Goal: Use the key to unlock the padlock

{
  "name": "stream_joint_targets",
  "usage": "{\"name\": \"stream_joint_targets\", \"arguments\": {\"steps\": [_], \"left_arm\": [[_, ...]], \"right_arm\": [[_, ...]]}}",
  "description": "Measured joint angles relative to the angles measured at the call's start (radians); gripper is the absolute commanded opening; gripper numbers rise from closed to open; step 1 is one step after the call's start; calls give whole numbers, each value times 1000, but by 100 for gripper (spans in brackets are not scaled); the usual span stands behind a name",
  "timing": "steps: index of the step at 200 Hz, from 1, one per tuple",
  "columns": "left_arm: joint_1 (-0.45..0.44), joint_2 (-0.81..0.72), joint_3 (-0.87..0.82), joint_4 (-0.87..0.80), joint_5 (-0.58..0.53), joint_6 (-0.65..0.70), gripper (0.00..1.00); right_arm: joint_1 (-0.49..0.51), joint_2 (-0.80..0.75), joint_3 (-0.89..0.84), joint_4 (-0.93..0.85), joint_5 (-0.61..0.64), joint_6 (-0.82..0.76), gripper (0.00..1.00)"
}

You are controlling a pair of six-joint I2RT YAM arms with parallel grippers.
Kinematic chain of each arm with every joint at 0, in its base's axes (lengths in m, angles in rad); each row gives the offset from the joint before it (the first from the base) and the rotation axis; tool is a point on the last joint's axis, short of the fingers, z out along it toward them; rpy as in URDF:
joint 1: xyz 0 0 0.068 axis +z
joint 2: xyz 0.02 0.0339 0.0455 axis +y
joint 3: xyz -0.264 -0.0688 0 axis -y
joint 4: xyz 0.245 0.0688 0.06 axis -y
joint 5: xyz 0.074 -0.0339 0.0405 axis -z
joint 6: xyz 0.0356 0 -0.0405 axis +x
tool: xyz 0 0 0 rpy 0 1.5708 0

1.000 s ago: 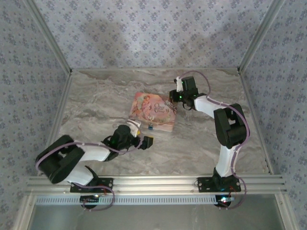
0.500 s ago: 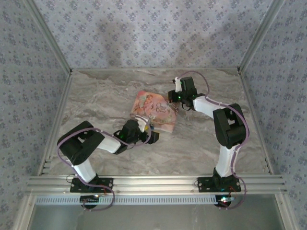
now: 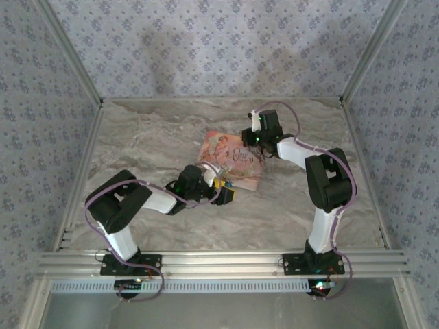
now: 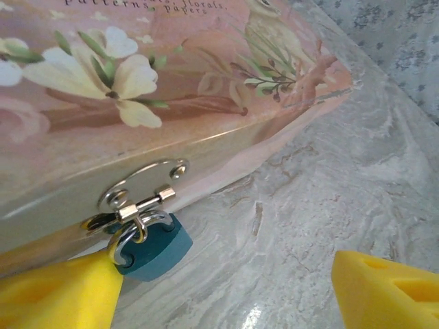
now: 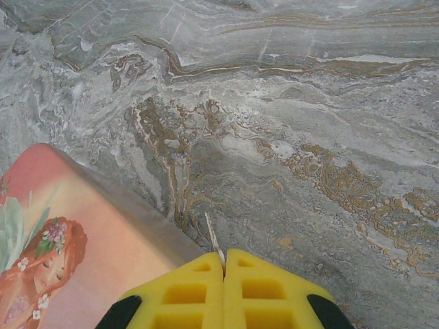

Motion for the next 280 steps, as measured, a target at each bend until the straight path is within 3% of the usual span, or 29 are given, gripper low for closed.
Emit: {"name": "stream_joint_targets", "arguments": {"steps": [77,167,227,280], "left_arm": [[-2,71,17,102,39,-60,79],[-45,140,73,157,9,-86,79],[-44,140,72,169,-17,-92,79],[-44,141,72,173,-17,-101,79]], "right_arm": [[-2,0,0,7,9,-2,0],[-11,-13,0,-16,58,-23,0],[-35,-201,-11,-252,208,-11,0],[-100,-415,-203,-409,385,80,0]]}}
